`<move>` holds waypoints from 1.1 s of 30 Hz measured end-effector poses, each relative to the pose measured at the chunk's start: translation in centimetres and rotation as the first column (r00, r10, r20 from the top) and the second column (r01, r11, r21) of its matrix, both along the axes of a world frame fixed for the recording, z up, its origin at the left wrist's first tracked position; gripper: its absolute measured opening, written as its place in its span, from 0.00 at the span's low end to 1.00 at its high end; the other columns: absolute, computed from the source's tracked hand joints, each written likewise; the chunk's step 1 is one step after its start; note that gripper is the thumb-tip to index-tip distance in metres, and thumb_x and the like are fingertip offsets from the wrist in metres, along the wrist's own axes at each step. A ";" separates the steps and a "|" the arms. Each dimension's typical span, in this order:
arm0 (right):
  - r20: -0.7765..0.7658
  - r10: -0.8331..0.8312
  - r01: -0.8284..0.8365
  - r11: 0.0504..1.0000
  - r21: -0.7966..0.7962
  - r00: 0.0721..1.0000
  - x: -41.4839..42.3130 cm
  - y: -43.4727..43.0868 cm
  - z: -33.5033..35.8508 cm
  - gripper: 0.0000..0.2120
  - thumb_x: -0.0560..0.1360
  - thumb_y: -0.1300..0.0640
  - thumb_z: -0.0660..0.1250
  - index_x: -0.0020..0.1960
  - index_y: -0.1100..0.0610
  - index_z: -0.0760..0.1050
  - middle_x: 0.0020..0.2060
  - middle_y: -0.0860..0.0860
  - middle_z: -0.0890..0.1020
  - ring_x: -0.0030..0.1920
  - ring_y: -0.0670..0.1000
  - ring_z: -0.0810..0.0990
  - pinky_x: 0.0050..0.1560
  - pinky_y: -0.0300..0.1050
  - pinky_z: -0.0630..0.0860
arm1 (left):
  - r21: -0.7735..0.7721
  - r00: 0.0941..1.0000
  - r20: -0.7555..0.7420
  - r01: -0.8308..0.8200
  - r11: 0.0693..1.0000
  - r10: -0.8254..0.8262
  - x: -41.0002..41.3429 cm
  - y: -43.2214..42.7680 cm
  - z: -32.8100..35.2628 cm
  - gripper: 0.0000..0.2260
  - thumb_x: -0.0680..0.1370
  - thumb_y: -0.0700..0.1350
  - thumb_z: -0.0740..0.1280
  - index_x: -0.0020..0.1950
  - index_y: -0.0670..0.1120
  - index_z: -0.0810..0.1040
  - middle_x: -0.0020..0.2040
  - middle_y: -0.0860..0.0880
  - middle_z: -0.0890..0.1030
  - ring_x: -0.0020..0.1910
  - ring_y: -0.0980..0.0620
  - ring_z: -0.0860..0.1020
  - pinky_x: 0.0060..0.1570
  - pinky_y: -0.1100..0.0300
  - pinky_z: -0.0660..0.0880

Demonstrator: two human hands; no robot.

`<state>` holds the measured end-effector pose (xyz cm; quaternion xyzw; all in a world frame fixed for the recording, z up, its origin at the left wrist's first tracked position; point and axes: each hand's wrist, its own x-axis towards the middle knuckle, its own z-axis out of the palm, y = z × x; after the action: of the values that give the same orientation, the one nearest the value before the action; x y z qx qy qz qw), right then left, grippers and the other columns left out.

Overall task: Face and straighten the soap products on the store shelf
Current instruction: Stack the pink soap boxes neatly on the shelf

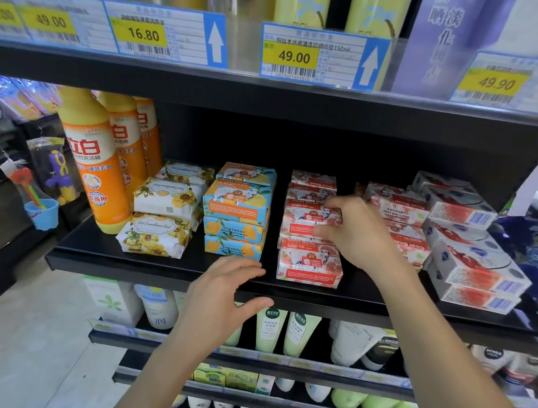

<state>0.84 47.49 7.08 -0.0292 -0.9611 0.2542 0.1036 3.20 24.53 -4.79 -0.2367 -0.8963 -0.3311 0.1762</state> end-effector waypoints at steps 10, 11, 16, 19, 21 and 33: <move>-0.219 -0.090 0.094 0.996 0.006 0.972 1.6 4.1 1.6 0.23 0.75 0.51 0.76 0.68 0.54 0.78 0.64 0.52 0.81 0.64 0.54 0.79 0.61 0.42 0.71 | 0.017 1.000 -0.017 -0.013 1.000 0.013 -0.2 0.1 -0.4 0.21 0.71 0.58 0.77 0.62 0.54 0.84 0.62 0.62 0.80 0.62 0.71 0.66 0.56 0.65 0.69; -0.212 -0.101 0.109 0.994 0.026 0.972 1.6 5.2 2.0 0.24 0.75 0.50 0.77 0.68 0.55 0.78 0.65 0.53 0.80 0.64 0.54 0.79 0.61 0.42 0.71 | 0.015 1.000 -0.014 -0.012 1.000 0.012 -0.2 0.1 -0.4 0.21 0.71 0.58 0.77 0.62 0.54 0.84 0.62 0.63 0.80 0.62 0.71 0.66 0.56 0.65 0.69; -0.016 -0.181 0.182 0.974 0.132 0.983 0.5 10.9 3.5 0.37 0.73 0.48 0.78 0.77 0.54 0.69 0.74 0.56 0.72 0.72 0.59 0.71 0.69 0.49 0.68 | 0.004 1.000 0.016 -0.014 1.000 0.014 0.0 0.3 -0.3 0.21 0.72 0.57 0.77 0.64 0.54 0.83 0.62 0.67 0.75 0.63 0.71 0.66 0.58 0.70 0.65; 0.079 -0.163 0.143 0.967 0.212 0.983 -0.6 13.0 3.9 0.40 0.71 0.46 0.79 0.78 0.55 0.67 0.74 0.56 0.73 0.72 0.60 0.72 0.70 0.50 0.70 | 0.012 0.999 0.033 -0.018 1.000 0.017 0.1 0.4 -0.2 0.21 0.72 0.56 0.78 0.64 0.53 0.83 0.62 0.66 0.76 0.64 0.68 0.69 0.62 0.72 0.63; 0.118 -0.151 0.117 0.960 0.256 0.981 -1.2 13.5 3.9 0.40 0.72 0.45 0.78 0.78 0.55 0.67 0.73 0.56 0.74 0.71 0.61 0.73 0.69 0.50 0.71 | 0.025 0.998 0.053 -0.026 0.999 0.025 0.3 0.5 -0.2 0.21 0.72 0.55 0.78 0.64 0.53 0.83 0.62 0.66 0.76 0.64 0.67 0.69 0.63 0.76 0.61; 0.014 -0.070 0.064 0.958 0.279 0.997 -1.1 15.0 3.1 0.32 0.71 0.39 0.76 0.69 0.52 0.75 0.64 0.54 0.80 0.67 0.59 0.75 0.72 0.56 0.66 | 0.271 0.997 0.045 -0.067 0.960 0.056 3.1 2.8 3.6 0.16 0.74 0.39 0.76 0.57 0.57 0.84 0.54 0.65 0.82 0.55 0.61 0.79 0.56 0.67 0.76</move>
<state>-0.29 62.53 10.14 -0.0499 -0.9869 0.1126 0.1038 6.32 27.38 -1.22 -0.1761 -0.8524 -0.4497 0.2006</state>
